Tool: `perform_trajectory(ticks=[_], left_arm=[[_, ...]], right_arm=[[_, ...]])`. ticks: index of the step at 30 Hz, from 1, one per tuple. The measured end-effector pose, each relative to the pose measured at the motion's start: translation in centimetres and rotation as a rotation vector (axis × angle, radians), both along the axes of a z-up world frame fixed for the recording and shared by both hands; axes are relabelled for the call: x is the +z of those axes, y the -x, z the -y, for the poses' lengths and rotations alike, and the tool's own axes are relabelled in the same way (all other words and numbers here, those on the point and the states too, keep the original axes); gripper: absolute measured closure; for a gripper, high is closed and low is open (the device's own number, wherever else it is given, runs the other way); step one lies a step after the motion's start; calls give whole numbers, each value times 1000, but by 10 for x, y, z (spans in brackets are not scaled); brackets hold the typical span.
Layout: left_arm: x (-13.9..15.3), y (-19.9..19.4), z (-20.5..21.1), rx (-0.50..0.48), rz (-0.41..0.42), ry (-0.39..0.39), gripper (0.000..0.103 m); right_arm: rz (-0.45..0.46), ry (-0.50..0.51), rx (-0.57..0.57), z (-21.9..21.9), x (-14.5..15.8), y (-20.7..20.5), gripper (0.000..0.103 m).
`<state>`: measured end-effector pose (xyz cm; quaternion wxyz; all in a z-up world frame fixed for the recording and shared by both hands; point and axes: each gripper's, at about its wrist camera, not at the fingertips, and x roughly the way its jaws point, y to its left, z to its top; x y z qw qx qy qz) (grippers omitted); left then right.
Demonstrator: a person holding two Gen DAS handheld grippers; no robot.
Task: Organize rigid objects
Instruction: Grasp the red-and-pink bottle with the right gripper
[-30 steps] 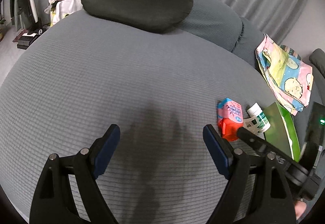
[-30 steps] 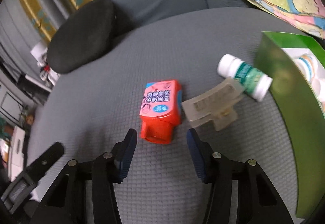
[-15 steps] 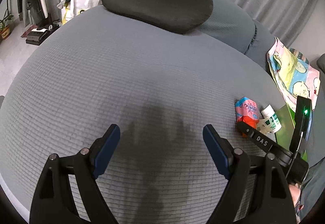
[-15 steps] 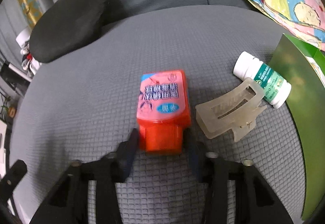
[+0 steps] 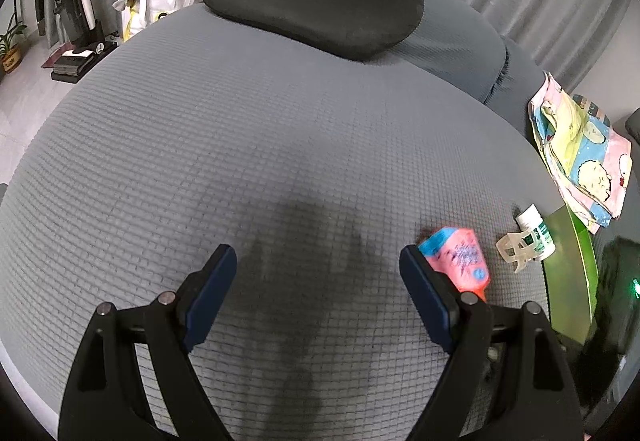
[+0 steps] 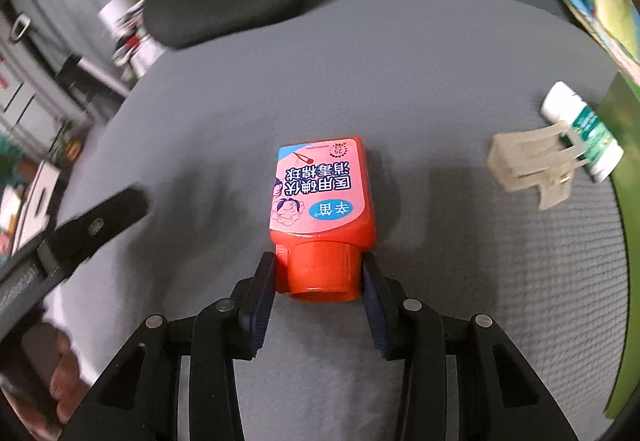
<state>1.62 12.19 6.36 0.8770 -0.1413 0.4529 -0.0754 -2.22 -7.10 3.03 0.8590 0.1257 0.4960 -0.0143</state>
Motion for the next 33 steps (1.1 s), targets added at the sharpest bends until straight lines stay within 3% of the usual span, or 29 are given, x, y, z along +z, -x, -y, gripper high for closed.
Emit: perform_trajectory(ticks=[3,8,14,19,25,33], left_arm=[[-1,0,2,2,-9,8,20],[-2,2,13,-21,-15,-5,20],[-8,4,34,-67,-37,3,20],[-15,7,58,-133,-46,-18,20],[-19,10,83,-205,-31,-49,21],[-23,9,100,-273,-8,2,42]], right_arm=[[13,-9,12,0,6,6,60],[78,-46,-24,19,23,18,48],[144,-144,-116,55,31,16,48],[122,-247,-103,59,20,2,48],[80,-284,-71,50,6,-13,47],[36,-294,-40,43,-7,-25,47]])
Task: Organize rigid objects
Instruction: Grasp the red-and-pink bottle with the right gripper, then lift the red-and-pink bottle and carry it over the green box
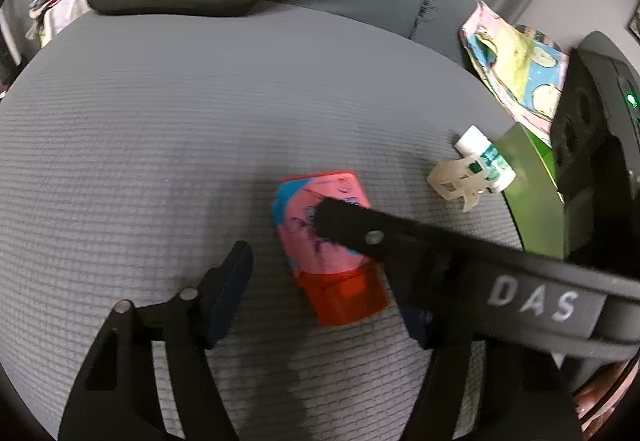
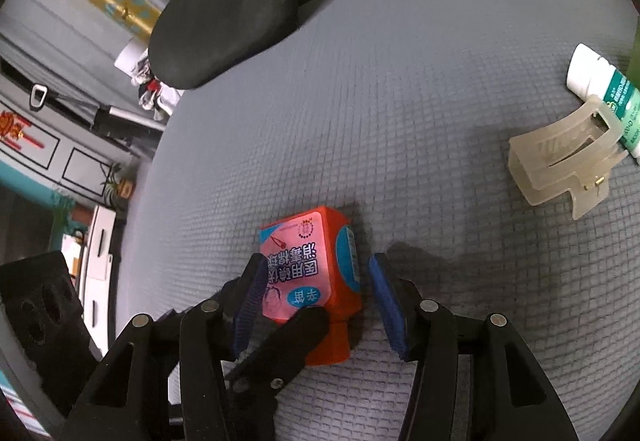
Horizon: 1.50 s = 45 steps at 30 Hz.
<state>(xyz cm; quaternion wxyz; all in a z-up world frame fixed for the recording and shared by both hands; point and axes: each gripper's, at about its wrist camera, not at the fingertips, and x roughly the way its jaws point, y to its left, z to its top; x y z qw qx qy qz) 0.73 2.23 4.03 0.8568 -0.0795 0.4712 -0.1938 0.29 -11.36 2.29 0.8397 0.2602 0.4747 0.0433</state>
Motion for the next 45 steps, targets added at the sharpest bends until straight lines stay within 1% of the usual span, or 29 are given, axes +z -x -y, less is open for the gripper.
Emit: perform_trajectory(ticks=[2,4,7,10,16,23,32,45], left_arm=[[0,2,7,-26,8,7,56],[1,4,12,-25,21,-13,56],[3,4,12,-24,24,-20,56],[6,8,15,-23,38,-31,57],[21,18,23,-36,97,-36,57],[40,32,39,-70,180,-33,57],[56,47,63,-123,261,-15,57],[76,66,90,-197,336,4,57]], right_arm=[[-3,6,12,0,-1,1,48],[5,9,26,-2,-2,2,50],[21,23,23,0,1,6,52],[33,19,17,1,3,10,53],[88,16,-6,9,17,27,53],[161,28,-44,21,39,47,53],[235,43,-109,36,60,73,53],[300,58,-200,62,79,97,53]])
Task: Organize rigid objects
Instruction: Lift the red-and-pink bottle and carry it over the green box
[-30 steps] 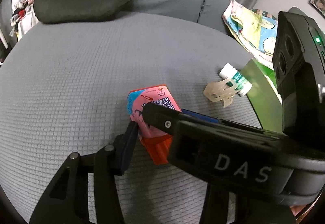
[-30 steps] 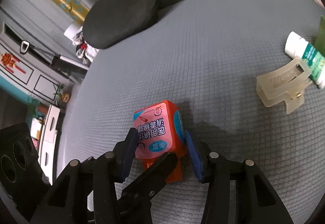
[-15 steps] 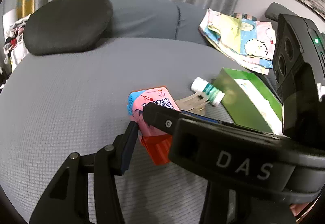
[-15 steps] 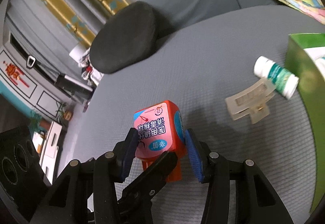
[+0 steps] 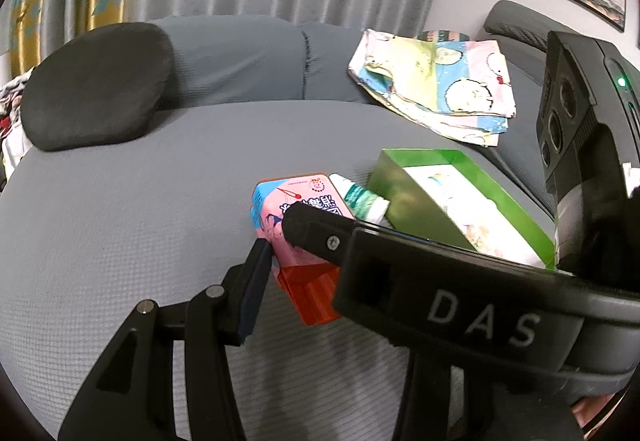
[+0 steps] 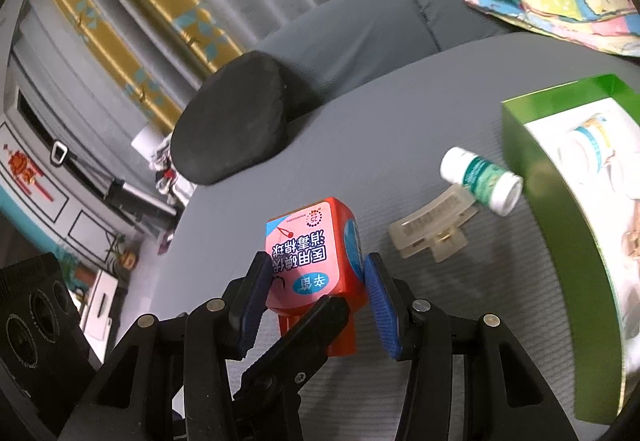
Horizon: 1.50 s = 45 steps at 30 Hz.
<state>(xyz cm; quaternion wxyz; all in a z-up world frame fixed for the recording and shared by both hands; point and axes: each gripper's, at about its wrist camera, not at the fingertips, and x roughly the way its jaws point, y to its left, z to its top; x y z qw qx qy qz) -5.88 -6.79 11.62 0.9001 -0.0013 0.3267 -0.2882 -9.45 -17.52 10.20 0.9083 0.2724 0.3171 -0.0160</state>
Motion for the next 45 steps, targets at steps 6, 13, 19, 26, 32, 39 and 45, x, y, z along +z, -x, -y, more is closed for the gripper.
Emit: perform_trajectory(ticks=[6,13,19,26,32,39,45], left_arm=[[6,6,16,-44,29,1,57],[12,12,41,-107,50,4,57],[17,18,62,-166,65,7,57],[25,21,101,-259,79,-34,57],[25,20,135,-356,80,-61,57],[12,17,162,-426,39,-47,58],[0,12,176,-460,-6,-49,57]], right_arm=[[22,3,-45,13,6,14,53],[46,12,-111,31,14,32,53],[63,19,-169,48,20,48,53],[84,-3,-249,75,24,67,53],[95,-20,-343,101,25,86,53],[56,-29,-424,125,16,95,53],[5,-22,-453,137,5,94,53]])
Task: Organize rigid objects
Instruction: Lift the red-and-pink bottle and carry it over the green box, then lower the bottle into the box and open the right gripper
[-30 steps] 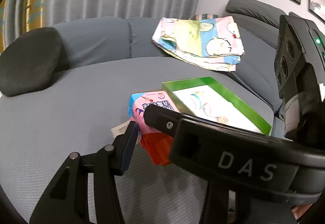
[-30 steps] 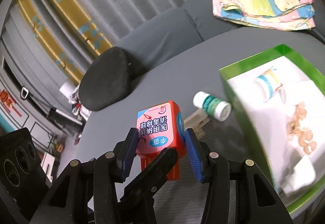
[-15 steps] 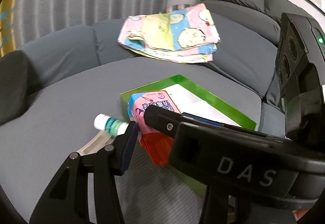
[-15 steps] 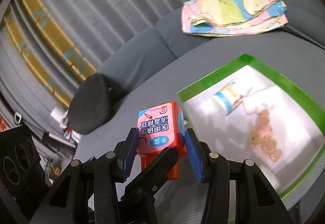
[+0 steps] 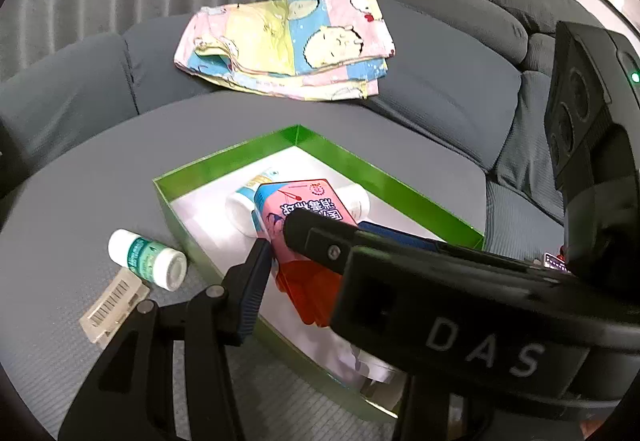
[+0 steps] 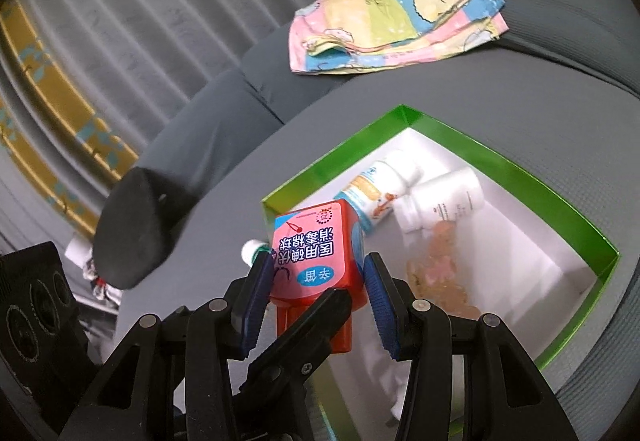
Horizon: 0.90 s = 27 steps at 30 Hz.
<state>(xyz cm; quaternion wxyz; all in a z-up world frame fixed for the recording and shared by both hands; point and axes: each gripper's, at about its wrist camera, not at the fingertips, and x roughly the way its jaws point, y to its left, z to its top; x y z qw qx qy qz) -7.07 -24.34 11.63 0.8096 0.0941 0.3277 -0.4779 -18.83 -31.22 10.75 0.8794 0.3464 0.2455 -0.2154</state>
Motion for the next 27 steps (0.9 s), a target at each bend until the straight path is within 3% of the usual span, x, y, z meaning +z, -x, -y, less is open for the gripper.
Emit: perform_trajectory(ticks=[27], left_arm=[[-30,-11,28,-40,-130,-12,57]], right_arm=[[-107,-72,-53,27,-27,1,53]])
